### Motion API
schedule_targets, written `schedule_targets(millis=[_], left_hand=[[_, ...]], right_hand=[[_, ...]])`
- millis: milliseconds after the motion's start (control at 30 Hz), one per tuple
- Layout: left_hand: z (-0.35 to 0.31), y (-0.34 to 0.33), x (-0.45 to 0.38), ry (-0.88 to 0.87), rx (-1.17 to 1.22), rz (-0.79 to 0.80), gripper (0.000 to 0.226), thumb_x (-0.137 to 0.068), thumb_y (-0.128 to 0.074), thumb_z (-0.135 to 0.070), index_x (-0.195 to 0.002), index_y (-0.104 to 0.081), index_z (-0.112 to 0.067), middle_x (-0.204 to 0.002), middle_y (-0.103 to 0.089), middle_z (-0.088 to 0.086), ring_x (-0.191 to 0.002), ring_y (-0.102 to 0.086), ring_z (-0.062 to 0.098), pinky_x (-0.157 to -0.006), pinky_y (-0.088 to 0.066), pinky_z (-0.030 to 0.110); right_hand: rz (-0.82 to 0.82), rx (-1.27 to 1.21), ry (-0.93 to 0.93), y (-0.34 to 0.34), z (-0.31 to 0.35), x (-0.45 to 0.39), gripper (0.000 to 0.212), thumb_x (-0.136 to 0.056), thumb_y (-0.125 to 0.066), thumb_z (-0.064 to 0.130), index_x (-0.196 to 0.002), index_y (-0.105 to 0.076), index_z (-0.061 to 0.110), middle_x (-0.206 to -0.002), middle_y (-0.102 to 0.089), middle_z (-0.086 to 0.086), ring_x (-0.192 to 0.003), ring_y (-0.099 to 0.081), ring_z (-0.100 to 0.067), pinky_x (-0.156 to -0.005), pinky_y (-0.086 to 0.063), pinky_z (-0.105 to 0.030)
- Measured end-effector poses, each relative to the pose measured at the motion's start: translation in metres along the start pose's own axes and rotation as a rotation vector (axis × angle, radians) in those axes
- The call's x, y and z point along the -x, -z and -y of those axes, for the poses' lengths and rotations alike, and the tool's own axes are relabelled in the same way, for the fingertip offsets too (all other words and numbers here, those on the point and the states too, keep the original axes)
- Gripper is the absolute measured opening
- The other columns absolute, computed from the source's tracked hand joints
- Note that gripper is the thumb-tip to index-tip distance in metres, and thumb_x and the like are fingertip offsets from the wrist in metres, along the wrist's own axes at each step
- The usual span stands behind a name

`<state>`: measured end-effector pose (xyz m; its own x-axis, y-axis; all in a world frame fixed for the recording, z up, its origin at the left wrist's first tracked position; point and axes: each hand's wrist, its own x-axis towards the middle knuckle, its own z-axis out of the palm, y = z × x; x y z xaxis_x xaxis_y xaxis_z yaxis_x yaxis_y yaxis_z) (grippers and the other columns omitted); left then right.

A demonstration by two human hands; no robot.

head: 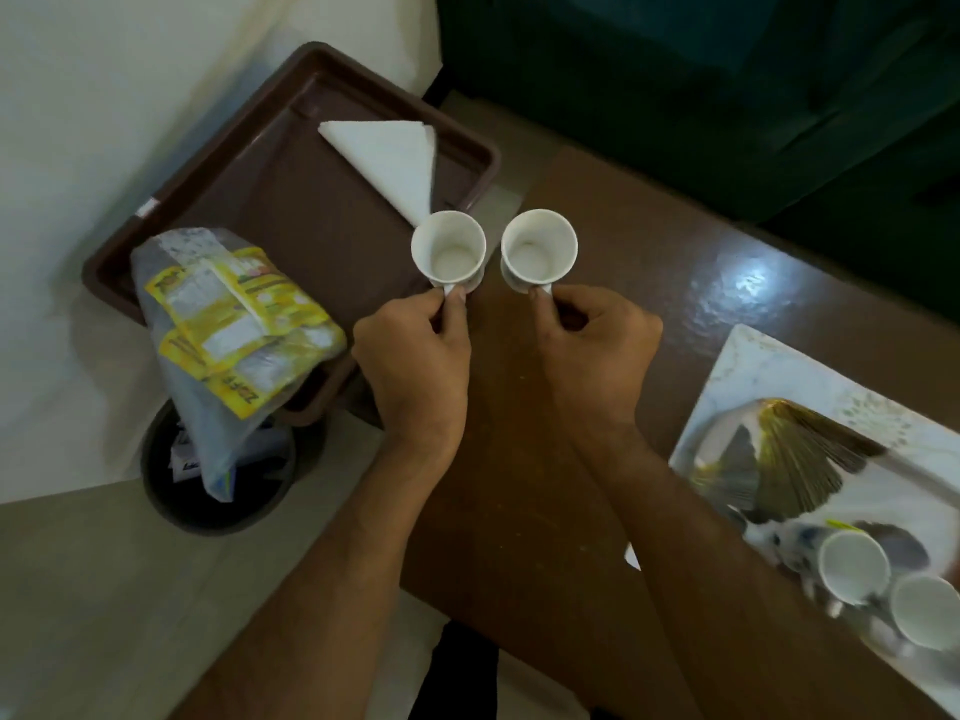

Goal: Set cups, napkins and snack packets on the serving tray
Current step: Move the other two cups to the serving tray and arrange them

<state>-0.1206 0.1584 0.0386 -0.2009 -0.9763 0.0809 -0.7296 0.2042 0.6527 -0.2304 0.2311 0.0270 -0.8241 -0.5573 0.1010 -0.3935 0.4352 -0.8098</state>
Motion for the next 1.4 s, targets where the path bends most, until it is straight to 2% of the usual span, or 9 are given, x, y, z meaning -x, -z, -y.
schedule_targets(millis=[167,333,500,600,700,767,833,900,1400], left_hand=[[-0.046,-0.029,0.058,-0.017,0.044,0.084,0.022,-0.102,-0.067,-0.027,-0.094,-0.082,-0.013,-0.071,-0.075,-0.003,-0.061,-0.070,0.009,-0.065,-0.062,0.033],[-0.091,-0.057,0.111,-0.099,0.049,0.121,0.020,-0.101,-0.069,-0.026,-0.098,-0.082,-0.012,-0.074,-0.077,-0.002,-0.063,-0.070,0.009,-0.061,-0.060,0.025],[-0.128,-0.081,0.154,-0.185,0.055,0.183,0.021,-0.101,-0.069,-0.028,-0.097,-0.082,-0.011,-0.076,-0.078,-0.001,-0.065,-0.071,0.009,-0.061,-0.055,0.018],[-0.146,-0.095,0.175,-0.207,0.058,0.218,0.023,-0.100,-0.070,-0.030,-0.094,-0.082,-0.011,-0.075,-0.077,-0.001,-0.062,-0.068,0.009,-0.057,-0.050,0.013],[-0.162,-0.108,0.194,-0.237,0.031,0.238,0.024,-0.100,-0.070,-0.030,-0.088,-0.082,-0.012,-0.067,-0.074,-0.002,-0.053,-0.062,0.008,-0.049,-0.034,0.010],[-0.169,-0.116,0.204,-0.255,0.039,0.254,0.025,-0.099,-0.071,-0.029,-0.086,-0.082,-0.011,-0.063,-0.072,0.000,-0.050,-0.059,0.010,-0.047,-0.034,0.014],[-0.174,-0.126,0.213,-0.282,0.057,0.292,0.025,-0.099,-0.071,-0.029,-0.088,-0.082,-0.009,-0.065,-0.073,0.002,-0.053,-0.064,0.015,-0.049,-0.050,0.030],[-0.177,-0.135,0.221,-0.301,0.053,0.340,0.025,-0.099,-0.071,-0.028,-0.090,-0.082,-0.007,-0.067,-0.074,0.005,-0.055,-0.066,0.019,-0.054,-0.055,0.038],[-0.172,-0.168,0.236,-0.365,-0.075,0.575,0.023,-0.095,-0.075,-0.024,-0.081,-0.081,-0.007,-0.065,-0.073,0.008,-0.061,-0.066,0.026,-0.066,-0.057,0.046]], right_hand=[[-0.058,0.053,-0.008,0.073,-0.040,0.007,0.010,-0.091,-0.078,0.018,-0.085,-0.084,0.012,-0.075,-0.078,0.002,-0.064,-0.065,-0.005,-0.065,-0.044,-0.001],[-0.115,0.107,-0.019,0.138,-0.086,0.014,0.017,-0.091,-0.077,0.021,-0.079,-0.084,0.012,-0.069,-0.077,0.000,-0.059,-0.067,-0.010,-0.062,-0.055,-0.030],[-0.173,0.134,-0.064,0.193,-0.117,0.025,0.014,-0.092,-0.079,0.023,-0.084,-0.085,0.012,-0.075,-0.080,-0.001,-0.063,-0.069,-0.009,-0.065,-0.052,-0.018],[-0.185,0.116,-0.108,0.221,-0.135,0.031,0.014,-0.092,-0.079,0.024,-0.087,-0.085,0.013,-0.077,-0.081,-0.001,-0.065,-0.071,-0.011,-0.067,-0.058,-0.025],[-0.201,0.148,-0.119,0.248,-0.155,0.035,0.016,-0.092,-0.078,0.022,-0.082,-0.083,0.011,-0.073,-0.079,-0.003,-0.063,-0.070,-0.016,-0.065,-0.059,-0.031],[-0.201,0.161,-0.138,0.262,-0.167,0.038,0.017,-0.091,-0.077,0.022,-0.080,-0.083,0.010,-0.070,-0.078,-0.003,-0.062,-0.070,-0.018,-0.063,-0.058,-0.035],[-0.201,0.182,-0.163,0.275,-0.180,0.040,0.019,-0.091,-0.077,0.024,-0.079,-0.082,0.011,-0.069,-0.077,-0.003,-0.062,-0.069,-0.019,-0.061,-0.056,-0.035],[-0.187,0.188,-0.180,0.286,-0.196,0.042,0.023,-0.091,-0.076,0.028,-0.077,-0.081,0.011,-0.065,-0.075,-0.004,-0.060,-0.068,-0.021,-0.060,-0.055,-0.038],[-0.010,0.197,-0.268,0.333,-0.267,0.059,0.016,-0.088,-0.082,0.019,-0.078,-0.082,0.007,-0.066,-0.076,-0.011,-0.061,-0.068,-0.032,-0.063,-0.057,-0.047]])
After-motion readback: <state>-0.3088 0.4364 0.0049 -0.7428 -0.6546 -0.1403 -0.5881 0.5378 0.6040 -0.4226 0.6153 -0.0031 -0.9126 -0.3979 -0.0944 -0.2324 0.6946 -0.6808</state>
